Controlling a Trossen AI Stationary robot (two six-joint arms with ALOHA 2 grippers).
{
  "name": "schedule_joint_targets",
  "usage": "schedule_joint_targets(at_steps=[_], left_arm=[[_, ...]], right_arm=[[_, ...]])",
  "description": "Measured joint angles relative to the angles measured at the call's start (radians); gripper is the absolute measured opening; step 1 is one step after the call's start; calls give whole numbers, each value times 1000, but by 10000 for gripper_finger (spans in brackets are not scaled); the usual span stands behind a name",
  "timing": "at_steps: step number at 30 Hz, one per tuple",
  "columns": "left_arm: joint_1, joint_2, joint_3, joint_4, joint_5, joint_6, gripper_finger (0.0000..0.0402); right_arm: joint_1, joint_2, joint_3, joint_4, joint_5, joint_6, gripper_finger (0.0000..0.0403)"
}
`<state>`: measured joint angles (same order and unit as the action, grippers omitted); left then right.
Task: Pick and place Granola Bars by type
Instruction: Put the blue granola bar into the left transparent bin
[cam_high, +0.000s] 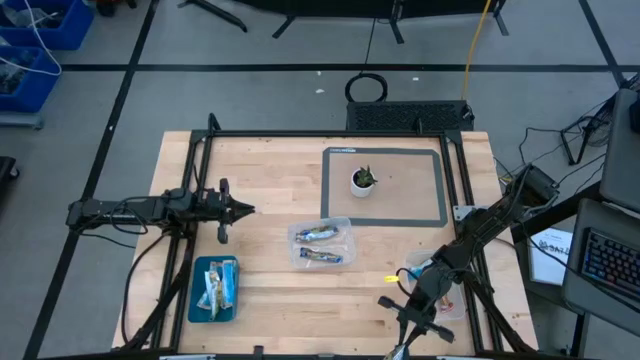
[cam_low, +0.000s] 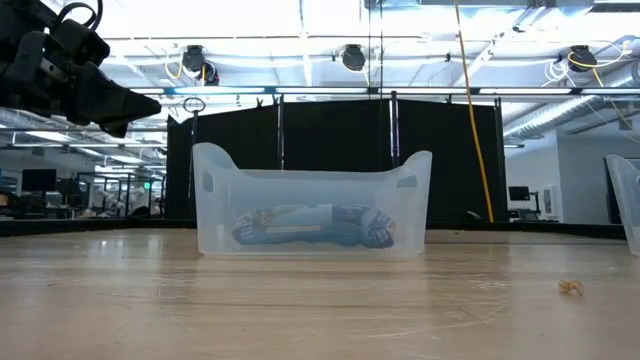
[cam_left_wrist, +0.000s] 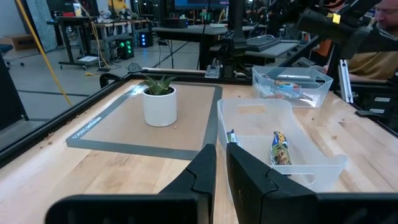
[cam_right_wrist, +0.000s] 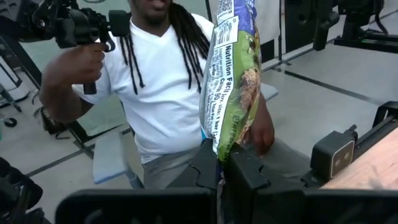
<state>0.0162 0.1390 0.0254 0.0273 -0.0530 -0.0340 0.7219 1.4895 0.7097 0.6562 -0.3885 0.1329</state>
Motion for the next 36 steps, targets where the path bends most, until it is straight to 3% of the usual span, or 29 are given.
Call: schedule_joint_targets(at_steps=[4, 11, 22, 27, 29, 33, 36], left_arm=[[0, 0, 0, 0, 0, 0, 42], [0, 0, 0, 0, 0, 0, 42], [0, 0, 0, 0, 0, 0, 42], [0, 0, 0, 0, 0, 0, 42], [0, 0, 0, 0, 0, 0, 42], [0, 0, 0, 0, 0, 0, 42], [0, 0, 0, 0, 0, 0, 42]], right_arm=[[-6, 0, 0, 3, 50, -37, 4], [-134, 0, 0, 1, 487, -170, 4], [-461, 1, 1, -127, 473, -107, 3], [-515, 1, 1, -191, 566, -30, 3], [-535, 1, 1, -198, 467, -4, 3], [-528, 7, 1, -71, 45, -109, 3], [-502, 7, 1, 108, -206, -106, 3]])
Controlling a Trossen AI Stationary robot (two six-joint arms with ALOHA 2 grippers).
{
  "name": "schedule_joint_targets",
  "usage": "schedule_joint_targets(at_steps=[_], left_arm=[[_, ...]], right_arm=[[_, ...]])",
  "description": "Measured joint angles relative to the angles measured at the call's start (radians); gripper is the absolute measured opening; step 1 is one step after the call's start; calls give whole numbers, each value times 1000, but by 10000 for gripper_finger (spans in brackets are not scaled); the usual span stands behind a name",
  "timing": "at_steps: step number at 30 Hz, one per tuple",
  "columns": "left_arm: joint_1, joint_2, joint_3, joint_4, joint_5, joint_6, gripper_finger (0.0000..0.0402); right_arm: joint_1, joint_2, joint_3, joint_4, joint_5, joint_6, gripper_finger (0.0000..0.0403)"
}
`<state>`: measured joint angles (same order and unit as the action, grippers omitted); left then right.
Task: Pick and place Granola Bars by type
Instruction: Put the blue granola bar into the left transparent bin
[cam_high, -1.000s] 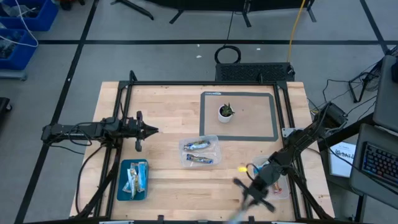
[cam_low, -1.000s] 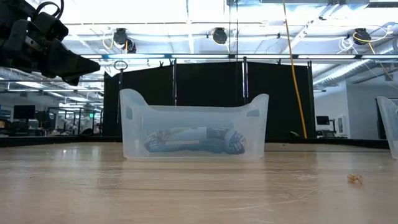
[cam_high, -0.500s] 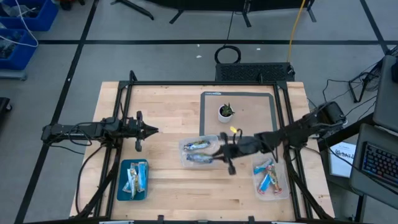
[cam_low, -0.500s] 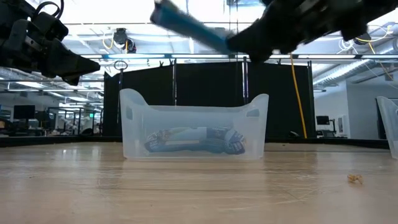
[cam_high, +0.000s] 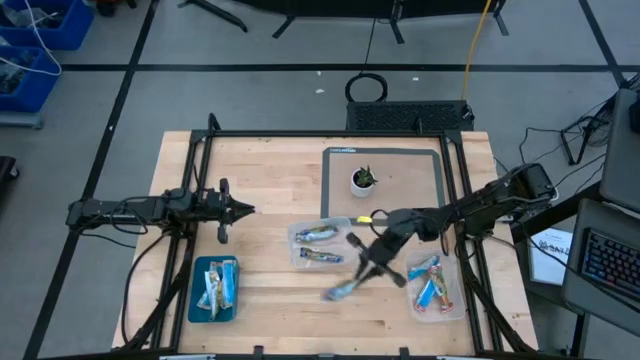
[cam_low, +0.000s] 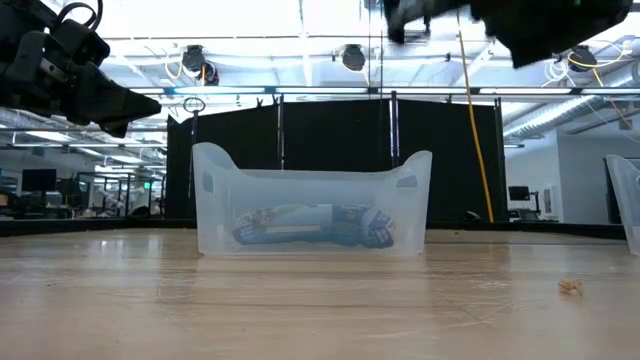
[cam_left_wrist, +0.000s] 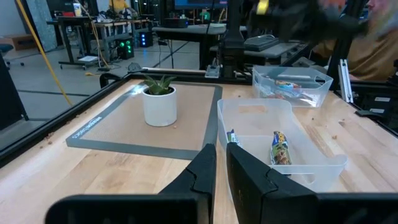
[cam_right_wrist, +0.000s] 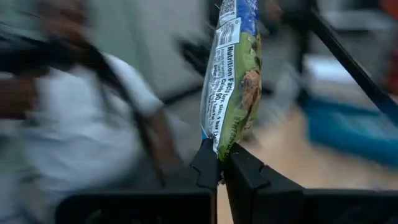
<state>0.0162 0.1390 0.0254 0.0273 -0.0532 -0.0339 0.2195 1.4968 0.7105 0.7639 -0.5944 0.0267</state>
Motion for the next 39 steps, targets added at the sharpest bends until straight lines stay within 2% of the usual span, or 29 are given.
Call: schedule_joint_targets(at_steps=[4, 6, 9, 15, 19, 21, 24, 27, 31, 35, 39], left_arm=[[0, 0, 0, 0, 0, 0, 42], [0, 0, 0, 0, 0, 0, 42], [0, 0, 0, 0, 0, 0, 42], [0, 0, 0, 0, 0, 0, 42], [0, 0, 0, 0, 0, 0, 42], [0, 0, 0, 0, 0, 0, 42], [0, 0, 0, 0, 0, 0, 42], [0, 0, 0, 0, 0, 0, 42], [0, 0, 0, 0, 0, 0, 42], [0, 0, 0, 1, 0, 0, 42], [0, 0, 0, 0, 0, 0, 42]], right_arm=[[42, 0, 1, 160, -284, 29, 3], [86, 0, 1, 198, -351, 11, 3], [168, 0, 1, 217, -353, -55, 3], [291, 0, 0, 145, -339, -150, 3], [330, 0, 0, 19, -240, -126, 3], [337, 0, 0, -54, -172, -40, 3], [332, -10, 2, -165, -14, 160, 3], [328, -29, 40, -390, 121, 316, 3], [330, -49, 142, -754, 283, 437, 3], [322, -50, 258, -1052, 421, 471, 3], [292, -50, 352, -1252, 532, 481, 3]])
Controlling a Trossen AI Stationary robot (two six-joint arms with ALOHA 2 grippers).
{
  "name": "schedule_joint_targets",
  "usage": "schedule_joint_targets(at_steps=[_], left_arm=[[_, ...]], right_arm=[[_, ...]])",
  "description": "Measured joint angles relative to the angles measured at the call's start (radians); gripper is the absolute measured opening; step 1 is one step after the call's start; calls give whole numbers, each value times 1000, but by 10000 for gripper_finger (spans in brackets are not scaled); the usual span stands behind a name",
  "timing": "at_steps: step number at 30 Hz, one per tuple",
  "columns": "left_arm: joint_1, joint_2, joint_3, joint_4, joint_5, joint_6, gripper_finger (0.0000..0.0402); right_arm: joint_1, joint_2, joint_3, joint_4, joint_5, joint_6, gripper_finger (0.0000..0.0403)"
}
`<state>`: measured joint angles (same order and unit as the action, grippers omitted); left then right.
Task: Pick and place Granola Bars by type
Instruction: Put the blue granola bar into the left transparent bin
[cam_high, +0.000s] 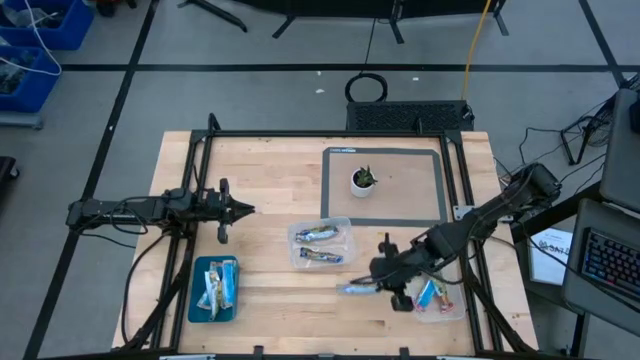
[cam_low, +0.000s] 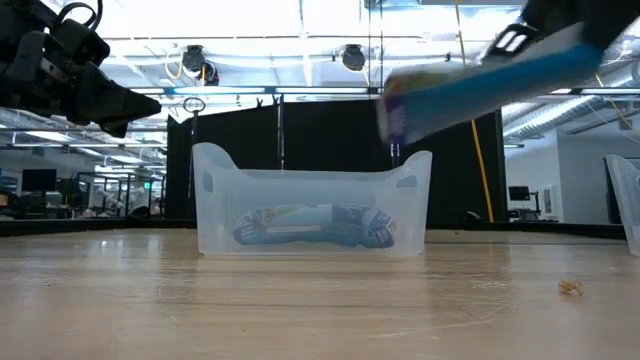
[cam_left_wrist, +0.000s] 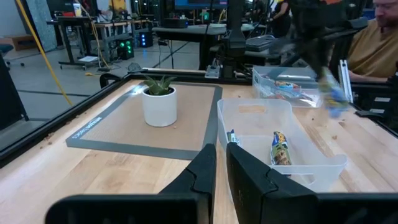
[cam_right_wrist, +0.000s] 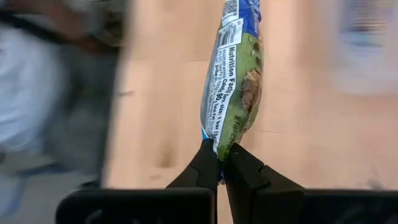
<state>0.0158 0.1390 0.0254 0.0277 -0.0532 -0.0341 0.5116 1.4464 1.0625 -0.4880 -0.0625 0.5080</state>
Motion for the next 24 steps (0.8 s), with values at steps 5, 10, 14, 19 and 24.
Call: schedule_joint_targets(at_steps=[5, 10, 14, 19, 24], left_arm=[[0, 0, 0, 0, 0, 0, 42], [0, 0, 0, 0, 0, 0, 42], [0, 0, 0, 0, 0, 0, 42], [0, 0, 0, 0, 0, 0, 42], [0, 0, 0, 0, 0, 0, 42]], right_arm=[[-55, 0, 69, -189, 172, 1, 4], [-121, 0, 88, -292, 271, -42, 3], [-182, 0, 88, -295, 304, -113, 2], [-249, 0, 88, -224, 327, -227, 2], [-279, -29, 88, -33, 322, -382, 2]])
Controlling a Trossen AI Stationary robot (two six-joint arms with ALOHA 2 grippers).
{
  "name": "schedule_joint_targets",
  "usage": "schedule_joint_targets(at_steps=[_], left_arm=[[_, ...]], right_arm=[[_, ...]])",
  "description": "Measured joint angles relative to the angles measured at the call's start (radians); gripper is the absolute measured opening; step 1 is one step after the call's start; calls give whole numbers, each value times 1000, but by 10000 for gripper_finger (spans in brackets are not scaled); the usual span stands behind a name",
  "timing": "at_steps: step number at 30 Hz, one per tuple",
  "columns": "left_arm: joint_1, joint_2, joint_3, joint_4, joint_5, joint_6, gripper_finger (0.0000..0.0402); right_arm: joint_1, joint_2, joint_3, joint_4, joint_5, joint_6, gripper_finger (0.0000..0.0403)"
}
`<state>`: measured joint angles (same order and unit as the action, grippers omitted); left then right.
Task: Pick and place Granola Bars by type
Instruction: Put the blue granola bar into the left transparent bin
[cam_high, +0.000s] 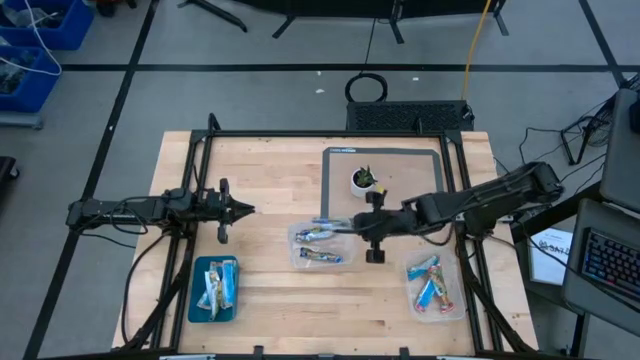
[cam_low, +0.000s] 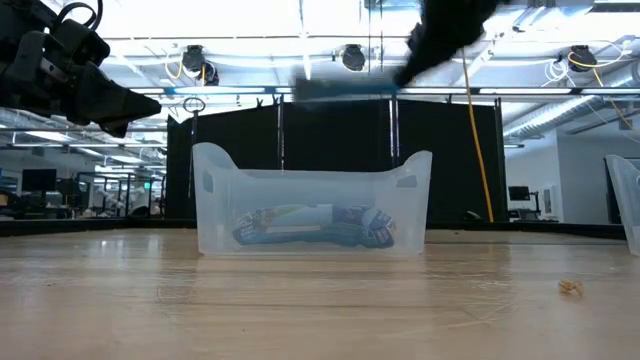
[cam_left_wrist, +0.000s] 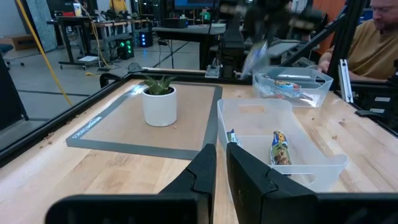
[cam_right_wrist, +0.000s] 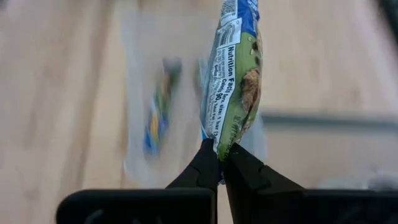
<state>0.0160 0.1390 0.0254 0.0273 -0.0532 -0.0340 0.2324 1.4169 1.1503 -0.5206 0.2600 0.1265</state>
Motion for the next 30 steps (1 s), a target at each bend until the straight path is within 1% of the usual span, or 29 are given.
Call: schedule_joint_targets(at_steps=[5, 10, 16, 18, 20, 23, 26, 30], left_arm=[[0, 0, 0, 0, 0, 0, 42], [0, 0, 0, 0, 0, 0, 42], [0, 0, 0, 0, 0, 0, 42], [0, 0, 0, 0, 0, 0, 42], [0, 0, 0, 0, 0, 0, 42], [0, 0, 0, 0, 0, 0, 42], [0, 0, 0, 0, 0, 0, 42], [0, 0, 0, 0, 0, 0, 42]], right_arm=[[-18, -95, 0, 211, -1, -124, 2], [-28, -224, 0, 384, -4, -197, 2], [-42, -358, 0, 521, -104, -221, 2], [-40, -383, 0, 558, -116, -228, 2], [-34, -393, 0, 596, -137, -240, 2], [-21, -382, 0, 639, -135, -256, 2], [-21, -353, 0, 628, -135, -252, 2], [-29, -283, 0, 605, -134, -213, 2]])
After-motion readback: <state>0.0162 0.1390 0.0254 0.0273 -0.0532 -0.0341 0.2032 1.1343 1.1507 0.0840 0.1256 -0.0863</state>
